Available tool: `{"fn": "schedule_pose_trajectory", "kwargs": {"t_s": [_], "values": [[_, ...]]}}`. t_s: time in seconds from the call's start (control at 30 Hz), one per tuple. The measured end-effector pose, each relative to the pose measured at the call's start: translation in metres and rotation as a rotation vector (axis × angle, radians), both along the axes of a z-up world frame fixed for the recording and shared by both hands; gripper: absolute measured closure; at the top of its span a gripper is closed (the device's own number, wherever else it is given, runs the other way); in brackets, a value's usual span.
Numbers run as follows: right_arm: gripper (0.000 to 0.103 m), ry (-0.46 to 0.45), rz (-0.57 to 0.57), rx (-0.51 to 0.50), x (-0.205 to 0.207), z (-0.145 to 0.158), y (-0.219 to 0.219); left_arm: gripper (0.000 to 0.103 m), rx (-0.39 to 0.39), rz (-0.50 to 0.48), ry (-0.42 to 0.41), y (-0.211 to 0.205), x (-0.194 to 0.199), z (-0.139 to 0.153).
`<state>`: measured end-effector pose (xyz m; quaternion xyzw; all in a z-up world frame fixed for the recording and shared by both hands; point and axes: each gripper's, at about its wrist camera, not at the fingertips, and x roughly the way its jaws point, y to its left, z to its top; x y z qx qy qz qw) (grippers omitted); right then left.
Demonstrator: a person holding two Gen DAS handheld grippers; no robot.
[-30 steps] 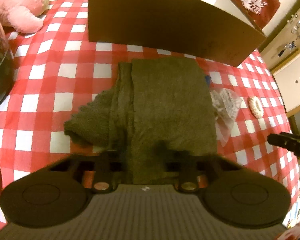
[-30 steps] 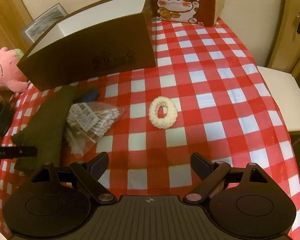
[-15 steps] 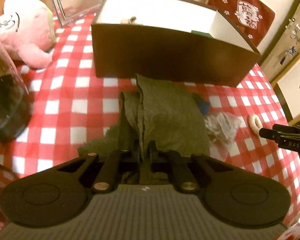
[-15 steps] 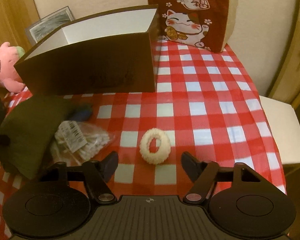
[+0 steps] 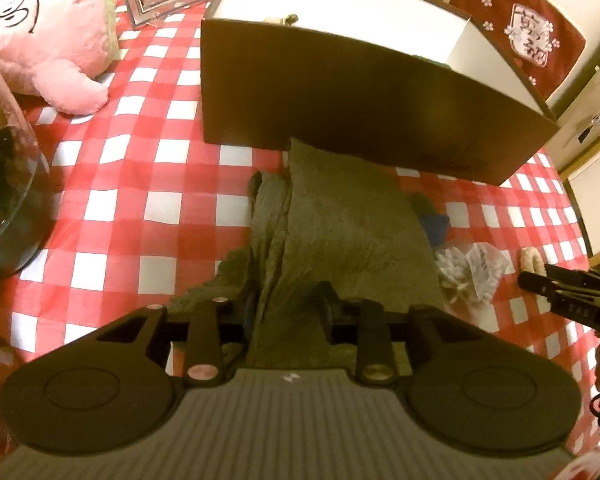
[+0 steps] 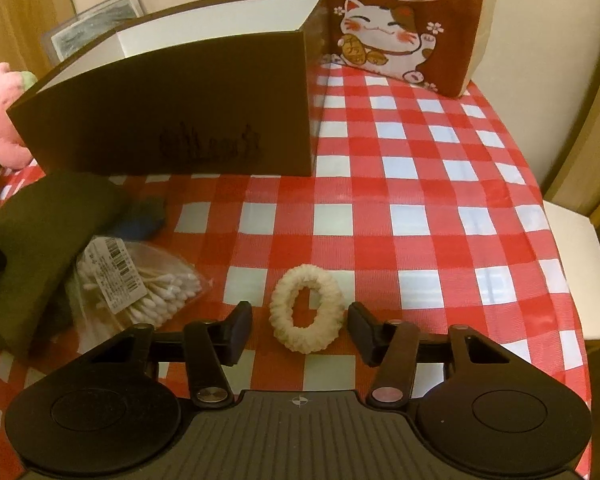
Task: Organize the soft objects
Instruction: 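Close right tool on white fluffy ring while left tool grasps grey cloth, then lift and carry grey cloth with left tool while right tool carries ring to box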
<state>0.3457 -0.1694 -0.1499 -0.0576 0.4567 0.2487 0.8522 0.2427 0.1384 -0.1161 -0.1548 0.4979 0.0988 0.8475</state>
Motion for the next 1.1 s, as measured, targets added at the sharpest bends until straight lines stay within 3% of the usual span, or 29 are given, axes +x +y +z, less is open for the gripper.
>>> {"fn": "schedule_pose_trajectory", "kwargs": {"t_s": [0.13, 0.23, 0.3, 0.4, 1.1], "values": [[0.069, -0.003, 0.002, -0.008, 0.002, 0.001, -0.001, 0.076, 0.016, -0.013, 0.001, -0.002, 0.006, -0.002], [0.078, 0.004, 0.001, -0.002, 0.003, 0.002, -0.003, 0.084, 0.026, -0.030, 0.003, -0.005, 0.006, -0.002], [0.080, 0.008, 0.005, -0.001, 0.000, 0.003, -0.004, 0.092, 0.036, -0.039, 0.002, -0.007, 0.005, -0.001], [0.081, 0.019, 0.003, 0.008, -0.005, 0.004, -0.006, 0.094, 0.031, -0.043, -0.016, -0.008, 0.001, 0.005], [0.081, -0.062, 0.005, 0.125, -0.034, 0.070, -0.009, 0.096, 0.059, -0.042, -0.237, -0.012, -0.035, 0.103]]}}
